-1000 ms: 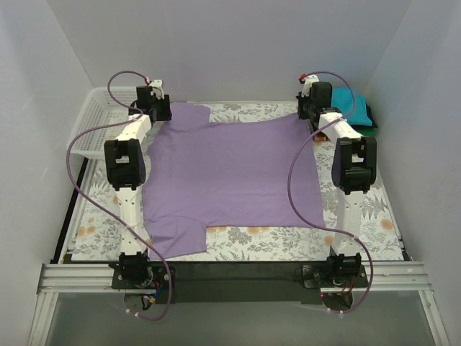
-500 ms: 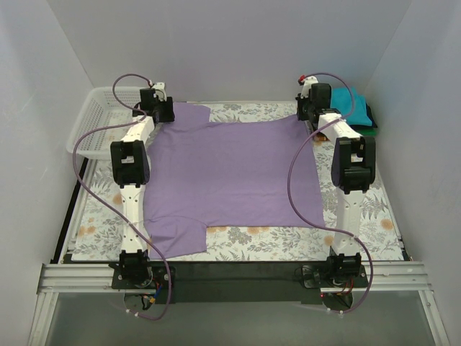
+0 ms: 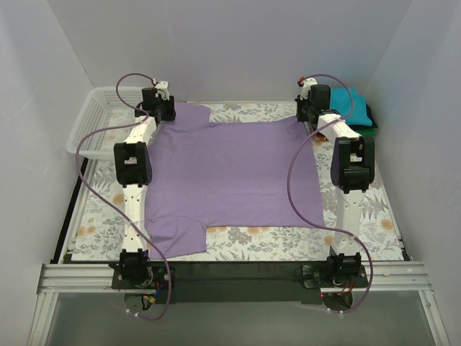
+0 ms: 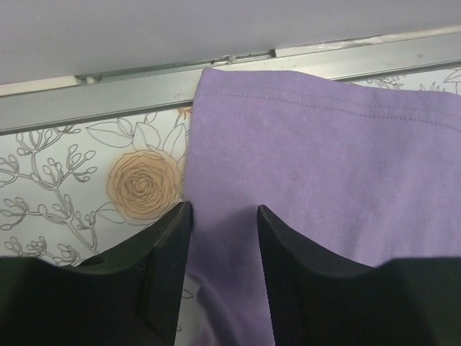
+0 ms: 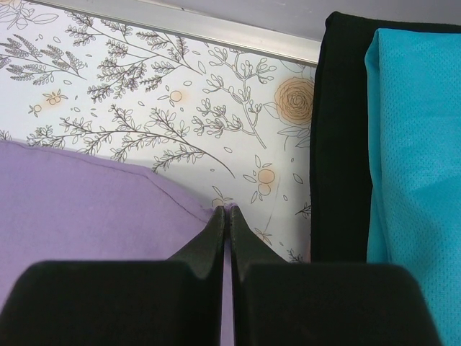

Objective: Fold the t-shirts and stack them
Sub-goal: Fold the tshirt

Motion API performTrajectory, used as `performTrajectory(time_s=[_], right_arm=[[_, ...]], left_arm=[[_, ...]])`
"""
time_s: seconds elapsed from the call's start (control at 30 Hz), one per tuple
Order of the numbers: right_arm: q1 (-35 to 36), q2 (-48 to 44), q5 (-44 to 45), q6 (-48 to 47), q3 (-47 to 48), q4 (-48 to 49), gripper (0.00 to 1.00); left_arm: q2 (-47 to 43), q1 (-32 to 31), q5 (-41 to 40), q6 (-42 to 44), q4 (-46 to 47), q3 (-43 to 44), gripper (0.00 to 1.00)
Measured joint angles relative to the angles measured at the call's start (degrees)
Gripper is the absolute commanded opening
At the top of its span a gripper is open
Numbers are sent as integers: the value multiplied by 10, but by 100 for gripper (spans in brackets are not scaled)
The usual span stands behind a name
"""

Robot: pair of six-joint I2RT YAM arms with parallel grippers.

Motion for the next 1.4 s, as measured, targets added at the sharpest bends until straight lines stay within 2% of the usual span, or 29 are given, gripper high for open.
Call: performTrajectory(time_s=[0.03, 0.07, 0.13, 0.23, 0.57, 0.9, 1.2, 1.4], right_arm=[[0, 0, 0, 0, 0, 0, 1], [0, 0, 0, 0, 0, 0, 1], [0, 0, 0, 0, 0, 0, 1], [0, 0, -2, 0, 0, 0, 1], [0, 0, -4, -1, 0, 0, 1], [0, 0, -4, -5, 0, 0, 1], [-7, -7, -11, -23, -2, -1, 1], [-13, -44, -38, -35, -27, 0, 1]], left_arm=[[3, -1, 1, 0, 2, 3, 36], [4, -3, 2, 1, 3, 4, 21], [5, -7, 9, 0, 3, 5, 7], [6, -11, 11, 0, 4, 5, 1], [3, -11, 16, 2, 36, 1, 0], [-68, -10, 43, 0, 90, -66, 0], [-154, 17, 99, -5, 120, -172, 0], [-218, 36, 129, 1, 140, -254, 0]])
